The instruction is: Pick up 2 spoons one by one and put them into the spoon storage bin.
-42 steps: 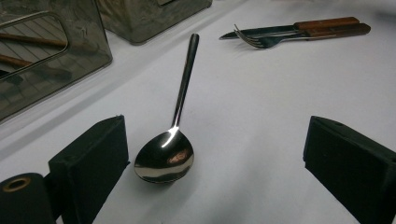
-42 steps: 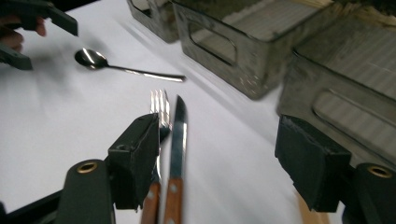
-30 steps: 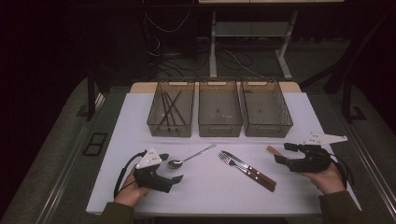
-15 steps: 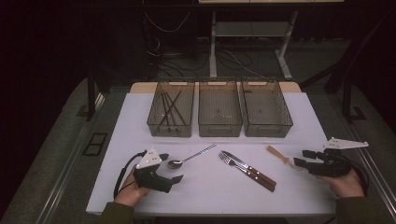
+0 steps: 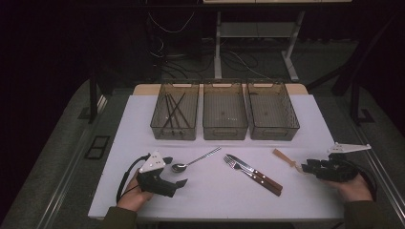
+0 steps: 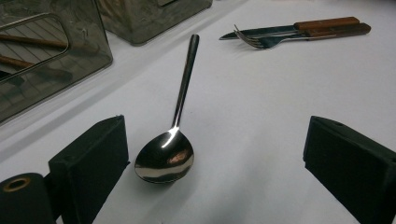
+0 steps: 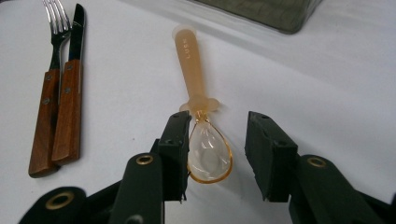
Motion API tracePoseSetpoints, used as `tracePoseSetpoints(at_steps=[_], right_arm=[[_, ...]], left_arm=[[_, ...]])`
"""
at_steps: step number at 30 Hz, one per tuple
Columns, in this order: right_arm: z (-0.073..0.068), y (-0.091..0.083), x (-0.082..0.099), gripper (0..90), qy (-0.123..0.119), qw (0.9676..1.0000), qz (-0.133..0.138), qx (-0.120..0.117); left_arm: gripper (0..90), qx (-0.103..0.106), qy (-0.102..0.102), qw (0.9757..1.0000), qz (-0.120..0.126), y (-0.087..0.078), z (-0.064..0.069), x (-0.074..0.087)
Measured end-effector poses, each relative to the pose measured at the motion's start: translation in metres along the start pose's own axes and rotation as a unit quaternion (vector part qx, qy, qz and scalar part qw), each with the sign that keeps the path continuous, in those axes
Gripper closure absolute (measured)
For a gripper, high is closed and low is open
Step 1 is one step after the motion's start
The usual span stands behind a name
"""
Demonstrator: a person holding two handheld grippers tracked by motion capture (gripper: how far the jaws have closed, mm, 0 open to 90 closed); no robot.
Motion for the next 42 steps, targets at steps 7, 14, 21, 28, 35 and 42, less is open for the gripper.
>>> tracePoseSetpoints(at_steps=[7,14,21,28,35,42], right_arm=[[-0.001,0.004,0.002,62.4,-0.002,0.9999,-0.011,-0.006],[-0.001,0.008,0.005,62.6,-0.005,0.9996,-0.027,-0.007],[-0.003,0.012,0.007,65.3,-0.017,0.9988,-0.045,-0.001],[-0.008,0.013,0.008,70.6,-0.028,0.9981,-0.054,-0.009],[-0.012,0.015,0.008,78.3,-0.029,0.9979,-0.057,-0.01],[-0.014,0.016,0.006,82.9,-0.041,0.9974,-0.06,0.0]], left_arm=[[6.0,0.0,0.0,1.0,0.0,0.0,0.0,0.0],[5.9,0.0,-0.001,1.0,0.0,0.0,0.0,0.0],[6.0,0.0,0.0,1.0,-0.001,0.0,0.0,0.0],[6.0,0.0,0.0,1.0,-0.001,0.0,0.0,0.0],[5.9,0.0,0.001,1.0,-0.002,0.0,0.001,0.0],[6.0,0.0,0.001,1.0,-0.002,0.0,0.0,0.0]])
Point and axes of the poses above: each handheld gripper's, and its own axes: y roughly forward along the jaws, x roughly out of its underside, z roughly to its right, the point moved 8 cm from there along y, roughly forward along the jaws, and after that the axes turned 11 degrees about -z, right-handed, at the moved point
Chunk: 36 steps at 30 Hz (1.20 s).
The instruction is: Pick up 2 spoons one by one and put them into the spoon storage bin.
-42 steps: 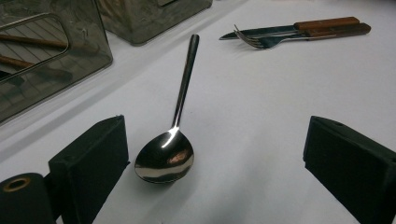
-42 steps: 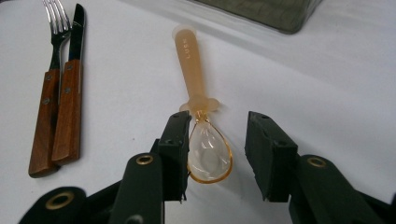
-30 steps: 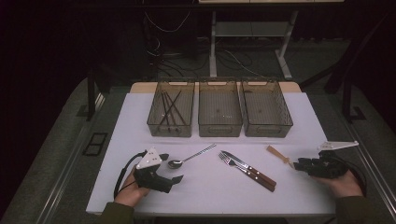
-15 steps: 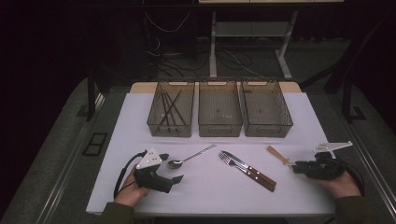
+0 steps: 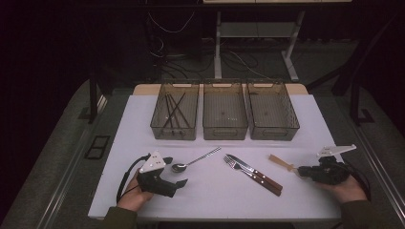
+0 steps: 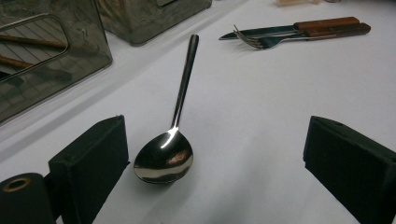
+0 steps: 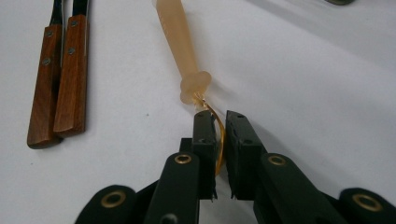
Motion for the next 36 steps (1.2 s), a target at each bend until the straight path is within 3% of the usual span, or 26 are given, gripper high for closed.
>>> tracePoseSetpoints(at_steps=[15,36], right_arm=[[-0.001,-0.002,-0.003,84.3,-0.016,0.9997,0.007,0.015],[-0.002,-0.02,-0.022,84.8,-0.02,0.9981,0.055,0.018]], left_arm=[[6.0,0.001,-0.002,1.0,0.002,0.0,0.0,0.0],[6.0,0.001,-0.001,1.0,0.0,0.001,0.0,0.0]])
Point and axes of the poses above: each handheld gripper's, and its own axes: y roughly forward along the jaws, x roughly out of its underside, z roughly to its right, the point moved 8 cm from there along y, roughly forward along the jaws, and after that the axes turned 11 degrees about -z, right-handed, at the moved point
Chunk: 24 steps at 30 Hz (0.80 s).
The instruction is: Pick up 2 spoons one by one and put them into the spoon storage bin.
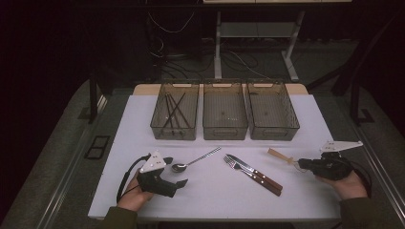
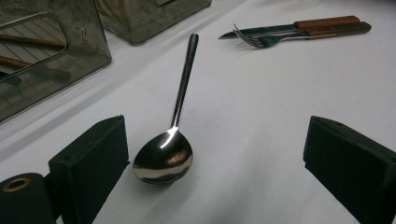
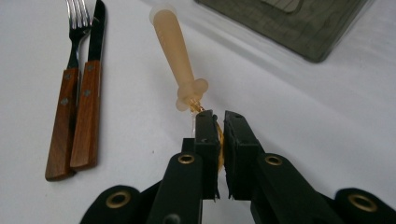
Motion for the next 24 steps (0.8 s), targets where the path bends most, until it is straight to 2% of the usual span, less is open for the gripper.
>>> tracePoseSetpoints(at_steps=[10,24], right_arm=[[-0.001,-0.004,-0.011,84.8,0.008,0.9999,0.013,0.004],[-0.005,-0.012,-0.037,84.9,0.012,0.9991,0.041,0.006]], left_arm=[[6.0,0.002,0.0,1.0,-0.001,0.0,-0.001,0.001],[6.0,0.001,-0.007,1.0,0.002,0.001,-0.001,0.0]])
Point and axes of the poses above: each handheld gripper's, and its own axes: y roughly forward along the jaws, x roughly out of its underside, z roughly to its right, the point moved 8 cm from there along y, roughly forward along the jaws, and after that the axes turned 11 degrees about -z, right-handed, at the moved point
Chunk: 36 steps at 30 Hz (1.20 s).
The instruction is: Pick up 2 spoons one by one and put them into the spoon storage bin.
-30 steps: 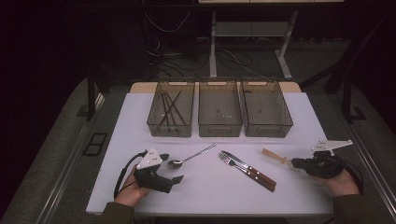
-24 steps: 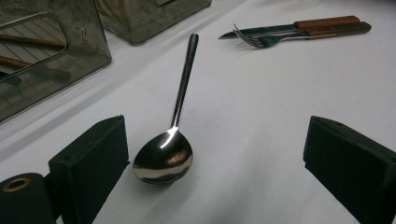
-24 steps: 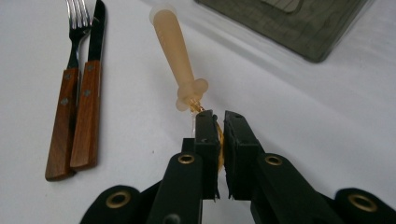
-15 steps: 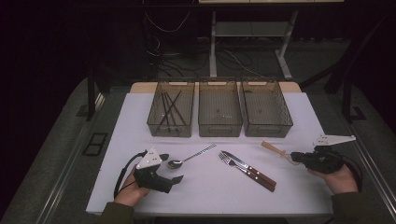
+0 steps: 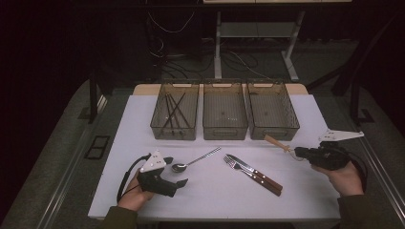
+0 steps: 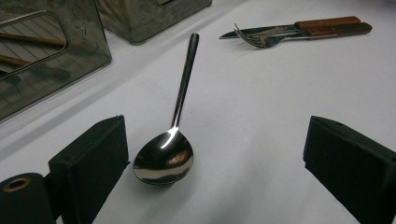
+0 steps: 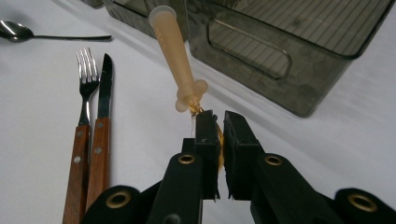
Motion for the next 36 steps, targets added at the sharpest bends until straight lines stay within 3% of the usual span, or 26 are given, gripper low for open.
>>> tracePoseSetpoints(at_steps=[12,36], right_arm=[[-0.007,-0.001,-0.033,85.0,-0.006,0.9996,0.027,0.0],[-0.029,0.028,-0.103,85.0,-0.028,0.9985,0.045,-0.009]], left_arm=[[6.0,0.0,0.002,1.0,-0.002,0.0,0.0,0.0],[6.0,0.002,0.001,1.0,0.003,-0.001,0.001,-0.001]])
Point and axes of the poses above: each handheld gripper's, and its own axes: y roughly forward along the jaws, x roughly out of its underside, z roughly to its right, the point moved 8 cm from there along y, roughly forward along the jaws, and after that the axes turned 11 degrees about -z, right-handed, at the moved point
